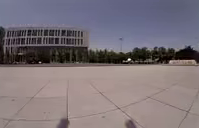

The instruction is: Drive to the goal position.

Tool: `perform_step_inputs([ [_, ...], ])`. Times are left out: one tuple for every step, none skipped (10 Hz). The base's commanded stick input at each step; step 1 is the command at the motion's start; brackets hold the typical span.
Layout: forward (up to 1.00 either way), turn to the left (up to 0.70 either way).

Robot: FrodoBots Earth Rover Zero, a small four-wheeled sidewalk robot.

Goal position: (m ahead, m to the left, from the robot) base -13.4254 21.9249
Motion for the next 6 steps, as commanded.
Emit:
perform_step_inputs([
  [0.41,-0.56],
  [0.65,-0.33],
  [0.67,-0.34],
  [0.67,-0.34],
  [0.68,-0.34],
  [0.69,-0.35],
])
